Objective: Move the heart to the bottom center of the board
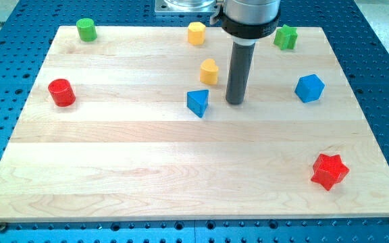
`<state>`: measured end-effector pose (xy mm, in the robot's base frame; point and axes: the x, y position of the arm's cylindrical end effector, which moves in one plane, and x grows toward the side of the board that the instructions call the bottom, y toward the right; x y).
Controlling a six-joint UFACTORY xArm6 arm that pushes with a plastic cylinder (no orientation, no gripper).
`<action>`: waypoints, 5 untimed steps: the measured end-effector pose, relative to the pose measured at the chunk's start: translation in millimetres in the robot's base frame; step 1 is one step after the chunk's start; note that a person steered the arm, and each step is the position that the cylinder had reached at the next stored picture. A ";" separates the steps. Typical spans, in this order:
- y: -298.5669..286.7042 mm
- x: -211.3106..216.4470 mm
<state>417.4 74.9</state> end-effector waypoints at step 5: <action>-108.3 -63.3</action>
<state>354.1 -33.4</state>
